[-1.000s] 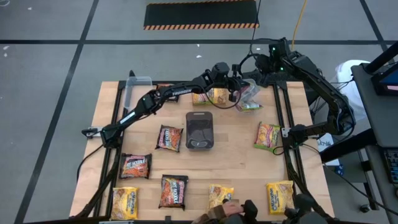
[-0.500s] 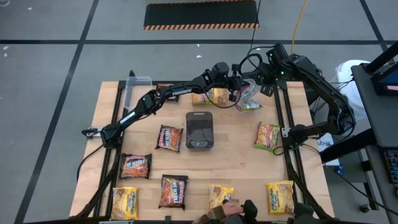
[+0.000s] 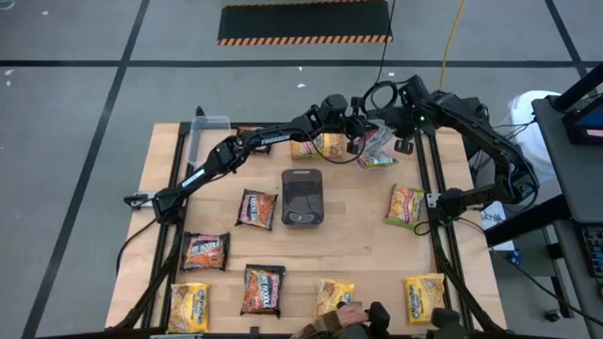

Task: Sort Maruchan noodles
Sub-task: Adjust the green noodle pack

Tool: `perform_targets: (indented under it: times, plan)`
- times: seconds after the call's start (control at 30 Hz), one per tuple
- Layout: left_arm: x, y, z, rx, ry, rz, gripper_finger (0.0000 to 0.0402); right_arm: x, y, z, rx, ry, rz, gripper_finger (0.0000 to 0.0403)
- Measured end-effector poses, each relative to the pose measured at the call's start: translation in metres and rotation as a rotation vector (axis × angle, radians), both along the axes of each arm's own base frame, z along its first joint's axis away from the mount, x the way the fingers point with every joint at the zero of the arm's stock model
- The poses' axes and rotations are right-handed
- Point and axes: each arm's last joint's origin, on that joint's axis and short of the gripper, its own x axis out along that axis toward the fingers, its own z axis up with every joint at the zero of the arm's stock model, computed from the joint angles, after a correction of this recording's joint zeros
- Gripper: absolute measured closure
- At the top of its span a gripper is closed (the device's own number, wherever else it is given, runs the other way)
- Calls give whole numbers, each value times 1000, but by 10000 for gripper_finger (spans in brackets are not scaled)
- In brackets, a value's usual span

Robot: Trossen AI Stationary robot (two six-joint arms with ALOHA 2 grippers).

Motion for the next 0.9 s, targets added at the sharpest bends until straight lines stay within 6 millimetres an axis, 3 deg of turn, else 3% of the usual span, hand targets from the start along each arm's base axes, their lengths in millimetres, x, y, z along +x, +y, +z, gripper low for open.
perform_targets:
  times: [0.3, 0.9]
  plan:
    - [0, 0, 0, 0, -1, 1, 401, 0, -3, -24, -54, 47, 31, 335]
    - [0, 0, 0, -1, 3, 1, 401, -3, -1, -11, -177, 29, 5, 341]
